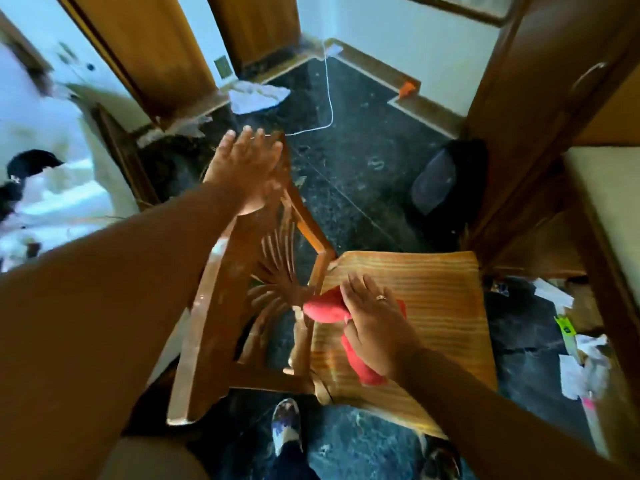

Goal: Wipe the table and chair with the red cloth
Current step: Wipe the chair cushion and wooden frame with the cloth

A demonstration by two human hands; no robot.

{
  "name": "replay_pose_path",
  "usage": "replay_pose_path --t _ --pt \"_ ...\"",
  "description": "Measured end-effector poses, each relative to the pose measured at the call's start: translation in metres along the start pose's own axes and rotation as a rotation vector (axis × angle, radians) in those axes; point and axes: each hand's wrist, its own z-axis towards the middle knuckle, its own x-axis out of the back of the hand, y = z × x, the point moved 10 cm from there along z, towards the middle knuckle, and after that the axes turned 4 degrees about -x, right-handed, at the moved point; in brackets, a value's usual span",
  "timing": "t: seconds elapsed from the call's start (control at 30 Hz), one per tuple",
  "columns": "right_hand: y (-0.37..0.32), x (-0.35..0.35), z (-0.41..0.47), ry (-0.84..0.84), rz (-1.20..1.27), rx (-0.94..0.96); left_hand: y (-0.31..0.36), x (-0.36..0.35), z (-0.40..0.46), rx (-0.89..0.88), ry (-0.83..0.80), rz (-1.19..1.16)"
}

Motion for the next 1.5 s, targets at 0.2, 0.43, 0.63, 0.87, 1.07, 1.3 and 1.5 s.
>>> replay_pose_path --t 0.2,0.43,0.63,0.87,1.07,1.3,1.5 --pt "-0.116 0.021 0.044 0.11 0.175 -0.057 -0.04 -0.024 0.019 -0.26 -0.075 -0.128" --pt "-0.206 0.023 0.026 0.129 0.501 -0.071 -0.004 -0.031 0.038 -0.562 -0.002 -0.405" --pt "-0.256 0.002 0.026 0.128 0.018 0.116 -0.007 -0.04 0.04 -0.538 0.059 -0.583" --pt "-0.211 0.052 0.147 0.188 -0.019 -0.117 -0.008 -0.047 0.046 -0.53 -0.035 -0.629" --pt "-0.257 0.001 0.007 0.174 0.134 0.207 -0.008 -0.047 0.046 -0.511 -0.07 -0.607" --pt "-0.224 -0.003 0.018 0.148 0.56 -0.014 -0.007 -0.04 0.039 -0.441 -0.044 -0.591" --pt "-0.195 0.026 0.09 0.23 0.661 -0.316 -0.008 -0.04 0.039 -0.454 -0.021 -0.65"
